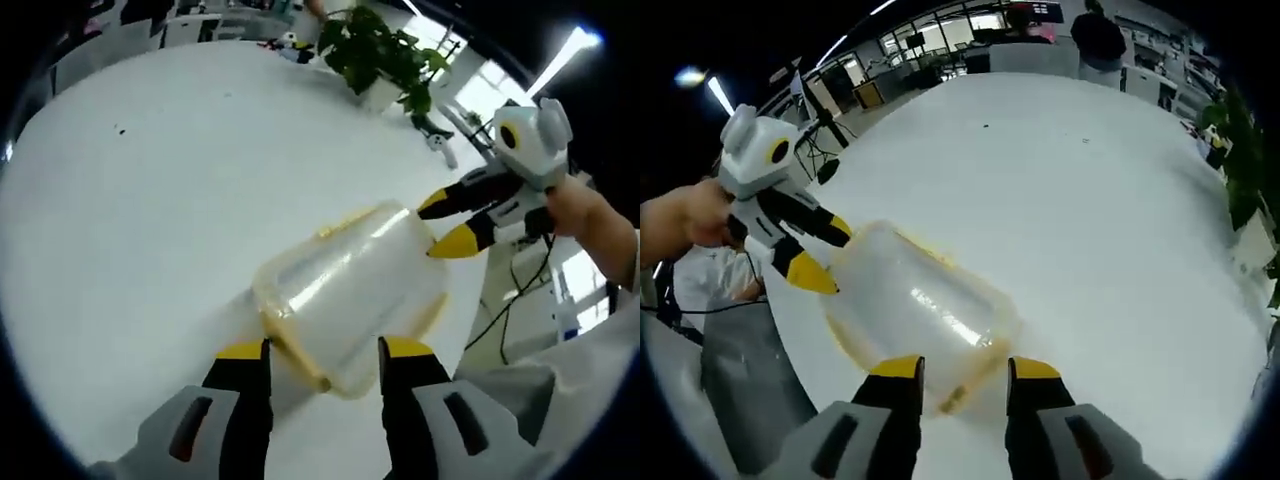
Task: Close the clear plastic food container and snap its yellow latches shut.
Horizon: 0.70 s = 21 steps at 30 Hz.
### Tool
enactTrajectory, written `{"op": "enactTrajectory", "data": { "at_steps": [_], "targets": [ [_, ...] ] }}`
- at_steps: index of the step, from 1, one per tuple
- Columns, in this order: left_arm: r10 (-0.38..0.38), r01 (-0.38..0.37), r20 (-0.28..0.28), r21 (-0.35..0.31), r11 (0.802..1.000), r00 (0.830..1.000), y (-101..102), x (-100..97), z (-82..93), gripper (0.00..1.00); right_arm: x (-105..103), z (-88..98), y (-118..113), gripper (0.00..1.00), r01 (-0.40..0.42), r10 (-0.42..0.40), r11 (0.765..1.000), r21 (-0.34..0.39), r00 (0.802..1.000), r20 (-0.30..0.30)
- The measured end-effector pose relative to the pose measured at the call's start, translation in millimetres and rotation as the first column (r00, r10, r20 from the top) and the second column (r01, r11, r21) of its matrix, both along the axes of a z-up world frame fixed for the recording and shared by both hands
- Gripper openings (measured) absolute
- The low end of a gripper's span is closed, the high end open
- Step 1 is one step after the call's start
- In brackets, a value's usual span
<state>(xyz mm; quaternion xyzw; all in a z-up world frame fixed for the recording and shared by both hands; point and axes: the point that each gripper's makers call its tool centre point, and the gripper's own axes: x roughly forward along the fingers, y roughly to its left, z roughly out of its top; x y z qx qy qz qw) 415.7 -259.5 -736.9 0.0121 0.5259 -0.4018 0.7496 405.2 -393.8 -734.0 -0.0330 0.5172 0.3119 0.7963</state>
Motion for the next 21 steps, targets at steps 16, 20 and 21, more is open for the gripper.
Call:
{"op": "enactTrajectory", "data": {
  "at_steps": [16, 20, 21],
  "targets": [
    [0.048, -0.046, -0.091, 0.021, 0.999, 0.995, -7.3, -1.6, -9.1, 0.32, -6.9, -3.5, 3.5, 0.31, 0.002, -0.008, 0.997, -0.072, 0.997, -0.083],
    [0.016, -0.014, -0.073, 0.029, 0.999, 0.997, -7.2, -1.4, -10.4, 0.32, -4.2, -3.5, 4.3, 0.3, 0.013, -0.019, 0.997, -0.08, 0.996, -0.084],
    [0.018, -0.016, -0.08, 0.027, 1.0, 0.997, -7.1, -1.1, -9.1, 0.32, -4.1, -3.9, 4.2, 0.29, 0.018, -0.025, 0.997, -0.08, 0.996, -0.083]
  ]
}}
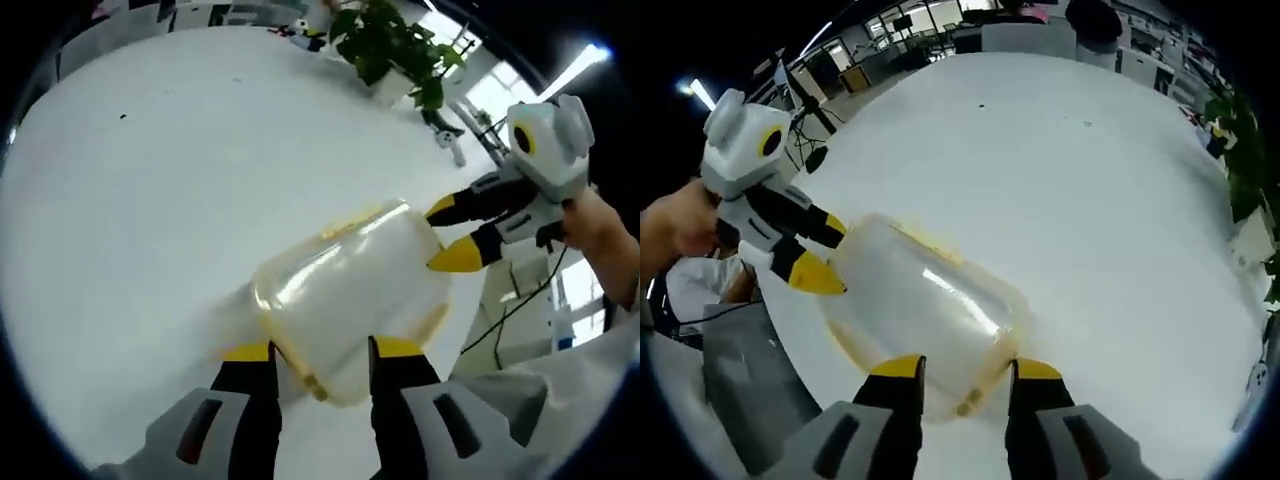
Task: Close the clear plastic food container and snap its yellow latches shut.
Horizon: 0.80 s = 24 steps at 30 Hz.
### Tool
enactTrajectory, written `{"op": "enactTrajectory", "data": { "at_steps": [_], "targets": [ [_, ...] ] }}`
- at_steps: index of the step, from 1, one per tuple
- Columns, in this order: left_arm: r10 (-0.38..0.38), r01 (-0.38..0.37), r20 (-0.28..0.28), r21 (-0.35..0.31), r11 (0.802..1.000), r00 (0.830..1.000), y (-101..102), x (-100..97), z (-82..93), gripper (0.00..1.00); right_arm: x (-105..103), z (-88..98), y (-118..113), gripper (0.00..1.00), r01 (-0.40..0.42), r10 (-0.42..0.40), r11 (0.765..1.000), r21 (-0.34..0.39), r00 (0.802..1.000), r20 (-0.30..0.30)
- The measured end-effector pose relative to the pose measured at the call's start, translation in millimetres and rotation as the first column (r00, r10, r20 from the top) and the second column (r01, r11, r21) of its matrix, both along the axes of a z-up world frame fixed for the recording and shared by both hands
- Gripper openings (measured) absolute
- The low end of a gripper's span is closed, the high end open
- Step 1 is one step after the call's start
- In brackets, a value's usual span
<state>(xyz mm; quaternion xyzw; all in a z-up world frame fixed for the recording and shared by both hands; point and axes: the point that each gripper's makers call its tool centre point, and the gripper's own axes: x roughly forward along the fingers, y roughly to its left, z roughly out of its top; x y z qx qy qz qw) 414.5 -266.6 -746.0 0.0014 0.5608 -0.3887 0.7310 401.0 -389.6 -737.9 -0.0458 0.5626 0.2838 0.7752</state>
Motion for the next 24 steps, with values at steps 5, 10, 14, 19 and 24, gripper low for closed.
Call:
{"op": "enactTrajectory", "data": {
  "at_steps": [5, 10, 14, 19, 24],
  "targets": [
    [0.025, -0.025, -0.017, -0.006, 1.0, 1.0, -1.8, -0.2, -1.4, 0.33, 4.2, 1.9, 3.0, 0.28, -0.006, 0.006, 1.0, 0.022, 1.0, 0.013],
    [0.033, -0.033, -0.015, -0.01, 0.999, 0.999, -0.9, 1.2, 1.0, 0.35, 1.6, 3.2, 1.9, 0.3, -0.011, 0.009, 0.999, 0.037, 1.0, 0.03],
    [0.053, -0.053, -0.007, -0.028, 0.998, 0.999, -0.1, 1.9, 2.3, 0.36, 0.7, 3.4, 0.7, 0.31, 0.016, -0.017, 0.999, 0.05, 0.999, 0.03],
    [0.075, -0.075, -0.001, -0.051, 0.996, 0.997, 0.0, 0.4, 4.3, 0.36, -0.6, 3.6, -0.8, 0.31, 0.01, -0.012, 0.997, 0.07, 0.999, 0.029],
    [0.036, -0.035, 0.038, -0.039, 0.999, 0.999, 4.6, -0.2, 8.7, 0.34, -3.2, 5.3, -3.1, 0.3, -0.036, 0.032, 0.996, 0.079, 0.998, 0.053]
  ]
}}
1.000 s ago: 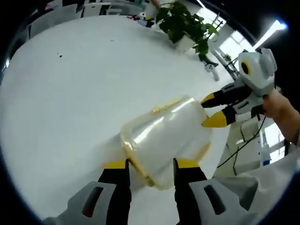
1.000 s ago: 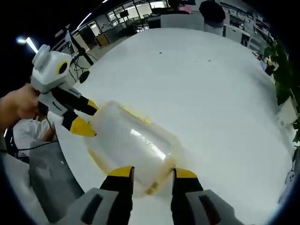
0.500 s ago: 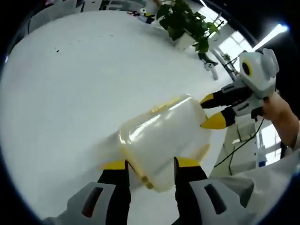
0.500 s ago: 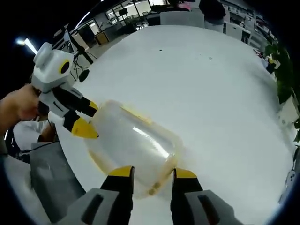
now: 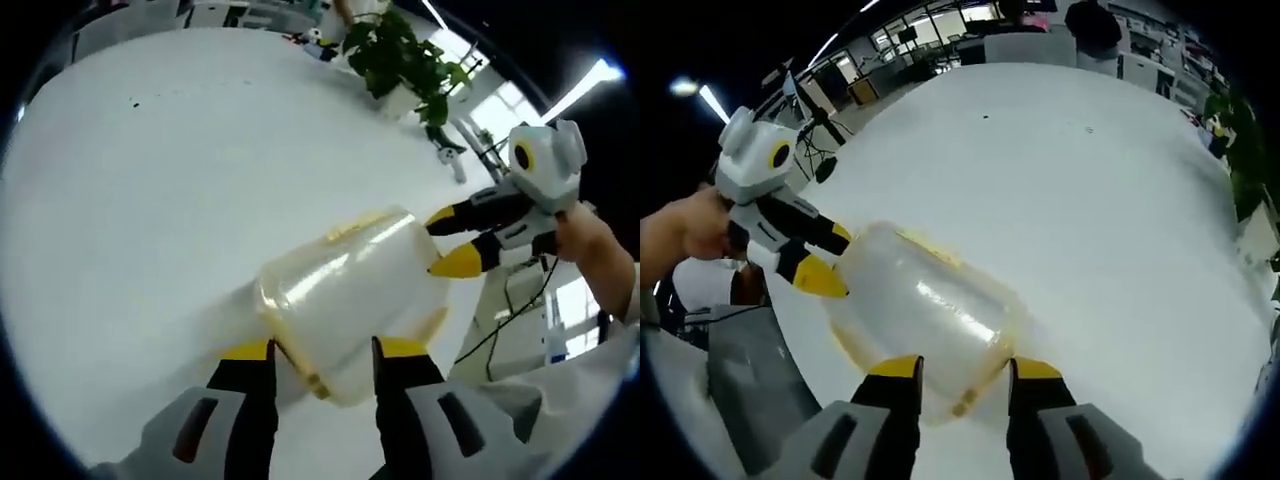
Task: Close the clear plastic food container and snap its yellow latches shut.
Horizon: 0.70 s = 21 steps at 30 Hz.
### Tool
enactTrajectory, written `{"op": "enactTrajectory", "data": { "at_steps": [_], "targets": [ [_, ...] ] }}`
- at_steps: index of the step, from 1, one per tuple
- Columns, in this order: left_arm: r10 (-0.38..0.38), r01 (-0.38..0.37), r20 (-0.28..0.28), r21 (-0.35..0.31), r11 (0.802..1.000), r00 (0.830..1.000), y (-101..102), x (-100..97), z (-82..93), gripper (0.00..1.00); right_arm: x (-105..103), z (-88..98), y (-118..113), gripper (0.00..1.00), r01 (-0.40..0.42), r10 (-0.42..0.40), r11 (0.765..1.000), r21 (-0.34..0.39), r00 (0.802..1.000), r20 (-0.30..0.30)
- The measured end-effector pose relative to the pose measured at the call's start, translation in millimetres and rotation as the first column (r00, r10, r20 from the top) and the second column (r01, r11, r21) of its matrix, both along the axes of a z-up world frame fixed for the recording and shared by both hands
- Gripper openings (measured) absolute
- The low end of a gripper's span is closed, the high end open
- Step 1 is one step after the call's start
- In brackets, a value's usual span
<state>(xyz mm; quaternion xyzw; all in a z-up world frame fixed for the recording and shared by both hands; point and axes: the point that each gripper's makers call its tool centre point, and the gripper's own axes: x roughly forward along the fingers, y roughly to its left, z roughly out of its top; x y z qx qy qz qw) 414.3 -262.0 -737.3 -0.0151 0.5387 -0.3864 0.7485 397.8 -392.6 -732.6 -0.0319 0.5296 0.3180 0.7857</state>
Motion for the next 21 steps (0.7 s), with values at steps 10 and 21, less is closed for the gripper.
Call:
{"op": "enactTrajectory", "data": {
  "at_steps": [10, 21],
  "targets": [
    [-0.109, 0.106, 0.105, 0.036, 0.994, 0.988, 14.8, 5.1, 12.4, 0.37, -2.9, 14.6, -11.2, 0.3, -0.13, 0.132, 0.991, -0.036, 0.991, 0.038],
    [-0.339, 0.328, 0.285, 0.086, 0.941, 0.897, 8.9, 11.3, 33.5, 0.42, -10.8, 29.8, 7.3, 0.34, -0.388, 0.392, 0.92, -0.055, 0.91, 0.134]
  ]
}}
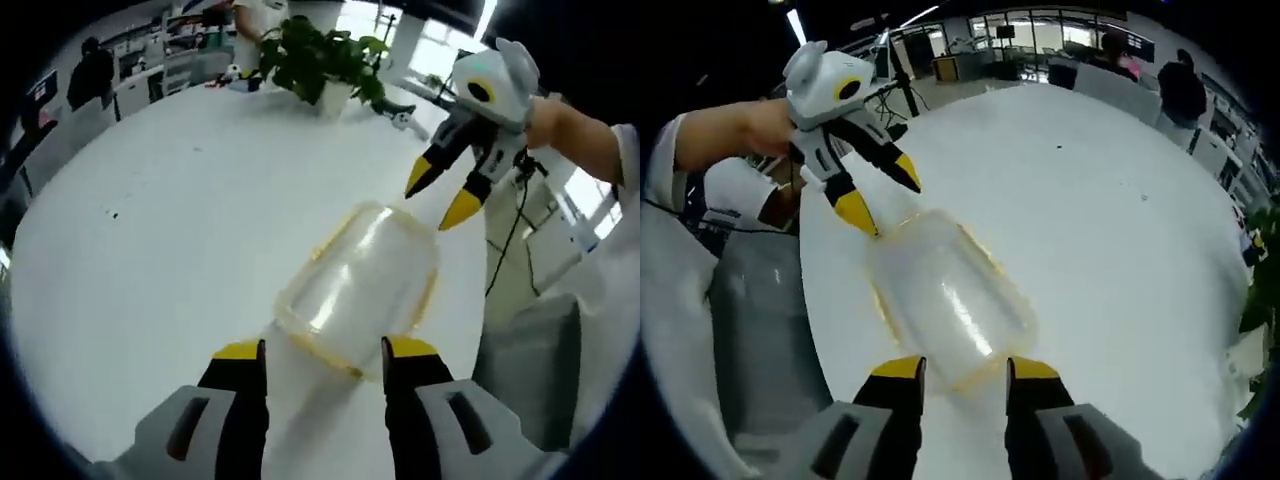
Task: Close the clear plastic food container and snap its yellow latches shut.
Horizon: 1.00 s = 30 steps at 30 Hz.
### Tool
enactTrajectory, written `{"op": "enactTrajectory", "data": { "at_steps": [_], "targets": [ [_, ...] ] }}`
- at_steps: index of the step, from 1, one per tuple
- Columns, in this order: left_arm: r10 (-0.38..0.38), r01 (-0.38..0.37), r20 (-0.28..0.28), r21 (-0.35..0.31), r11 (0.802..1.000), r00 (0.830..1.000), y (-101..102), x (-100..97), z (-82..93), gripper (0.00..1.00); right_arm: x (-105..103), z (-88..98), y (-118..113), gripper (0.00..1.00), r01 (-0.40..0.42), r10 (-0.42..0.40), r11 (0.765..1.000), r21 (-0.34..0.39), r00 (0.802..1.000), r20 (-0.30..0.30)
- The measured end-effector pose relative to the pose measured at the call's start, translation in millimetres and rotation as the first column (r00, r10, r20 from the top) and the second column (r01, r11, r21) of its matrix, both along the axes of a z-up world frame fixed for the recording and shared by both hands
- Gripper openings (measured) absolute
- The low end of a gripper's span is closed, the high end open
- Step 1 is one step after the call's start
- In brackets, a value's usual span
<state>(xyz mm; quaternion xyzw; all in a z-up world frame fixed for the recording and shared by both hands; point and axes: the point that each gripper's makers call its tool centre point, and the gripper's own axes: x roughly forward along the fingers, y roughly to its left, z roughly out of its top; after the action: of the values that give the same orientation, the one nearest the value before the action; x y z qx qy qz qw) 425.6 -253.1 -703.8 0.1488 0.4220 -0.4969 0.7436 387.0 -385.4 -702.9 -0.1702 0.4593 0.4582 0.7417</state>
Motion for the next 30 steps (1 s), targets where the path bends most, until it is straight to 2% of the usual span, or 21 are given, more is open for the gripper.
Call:
{"op": "enactTrajectory", "data": {
  "at_steps": [2, 3, 6, 10, 15, 20, 22, 28, 30],
  "targets": [
    [-0.03, 0.031, 0.022, -0.035, 0.999, 0.999, -6.3, 0.0, 6.5, 0.4, 1.1, 5.2, 7.8, 0.34, -0.052, 0.051, 0.998, 0.025, 0.998, 0.036],
    [-0.038, 0.039, 0.018, -0.039, 0.998, 0.999, -6.6, -0.8, 7.1, 0.38, 1.4, 8.9, 12.9, 0.33, -0.096, 0.094, 0.995, 0.031, 0.993, 0.067],
    [-0.067, 0.069, 0.024, -0.059, 0.996, 0.997, -13.6, -4.2, 9.5, 0.33, 2.5, 12.8, 20.1, 0.3, -0.154, 0.15, 0.988, 0.03, 0.983, 0.108],
    [-0.157, 0.161, 0.045, -0.076, 0.984, 0.986, -28.8, -12.7, 13.2, 0.3, 3.2, 14.5, 31.9, 0.3, -0.187, 0.18, 0.981, 0.057, 0.978, 0.105],
    [-0.236, 0.239, 0.059, -0.068, 0.969, 0.97, -46.1, -20.1, 8.8, 0.29, 10.8, 13.1, 40.3, 0.27, -0.225, 0.218, 0.974, 0.038, 0.966, 0.14],
    [-0.293, 0.297, 0.073, -0.063, 0.953, 0.953, -61.7, -22.0, 1.2, 0.31, 16.5, 11.6, 48.0, 0.27, -0.233, 0.225, 0.971, 0.044, 0.965, 0.138],
    [-0.341, 0.347, 0.082, -0.062, 0.936, 0.936, -66.4, -27.5, -0.5, 0.32, 18.9, 10.4, 52.0, 0.28, -0.236, 0.227, 0.97, 0.056, 0.965, 0.134],
    [-0.375, 0.38, 0.11, -0.021, 0.925, 0.92, -69.7, -30.0, -10.7, 0.31, 19.1, 6.8, 61.6, 0.29, -0.262, 0.252, 0.962, 0.069, 0.959, 0.133],
    [-0.373, 0.378, 0.104, -0.032, 0.925, 0.922, -72.8, -31.7, -11.2, 0.31, 20.6, 3.5, 62.9, 0.29, -0.266, 0.257, 0.962, 0.061, 0.958, 0.128]
  ]
}}
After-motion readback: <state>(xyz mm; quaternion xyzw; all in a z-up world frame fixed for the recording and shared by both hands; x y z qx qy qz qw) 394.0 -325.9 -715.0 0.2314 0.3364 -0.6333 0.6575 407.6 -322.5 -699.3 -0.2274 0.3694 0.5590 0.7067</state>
